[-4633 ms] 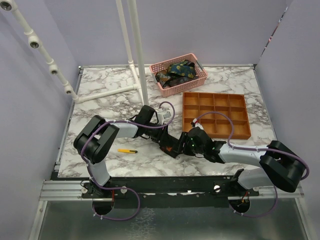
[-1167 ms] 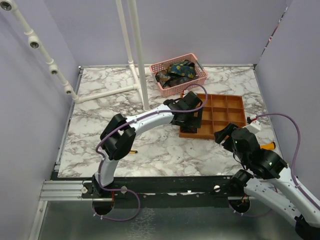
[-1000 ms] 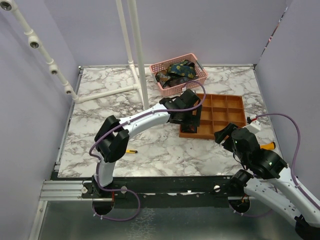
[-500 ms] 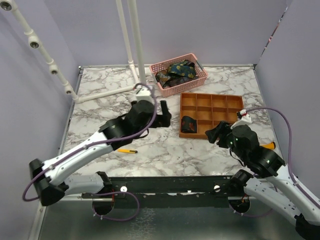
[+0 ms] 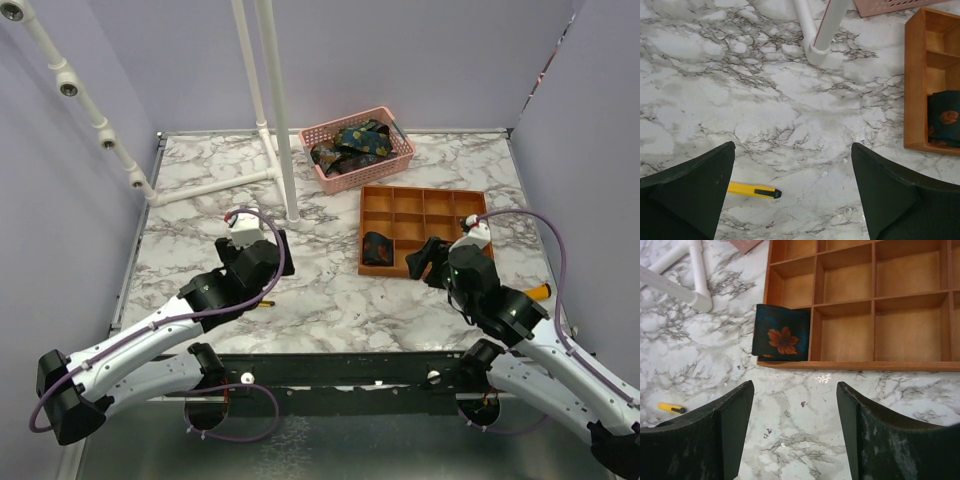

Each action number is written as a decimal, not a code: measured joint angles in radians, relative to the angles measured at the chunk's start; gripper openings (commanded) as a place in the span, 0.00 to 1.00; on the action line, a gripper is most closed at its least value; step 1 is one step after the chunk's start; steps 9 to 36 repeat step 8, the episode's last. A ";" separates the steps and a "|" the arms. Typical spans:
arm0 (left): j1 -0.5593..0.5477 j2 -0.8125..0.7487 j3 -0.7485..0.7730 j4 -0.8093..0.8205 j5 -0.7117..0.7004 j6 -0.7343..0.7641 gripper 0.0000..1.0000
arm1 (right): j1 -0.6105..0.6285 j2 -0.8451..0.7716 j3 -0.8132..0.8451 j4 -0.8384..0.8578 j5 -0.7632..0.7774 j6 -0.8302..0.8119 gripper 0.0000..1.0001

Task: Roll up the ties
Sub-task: Reset both arms

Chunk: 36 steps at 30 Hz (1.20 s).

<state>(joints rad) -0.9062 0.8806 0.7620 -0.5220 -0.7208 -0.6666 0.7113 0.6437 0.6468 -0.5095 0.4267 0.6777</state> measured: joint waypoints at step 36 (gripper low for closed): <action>0.001 -0.013 -0.018 -0.009 -0.061 -0.040 0.99 | 0.000 -0.002 -0.072 0.046 0.029 -0.017 0.72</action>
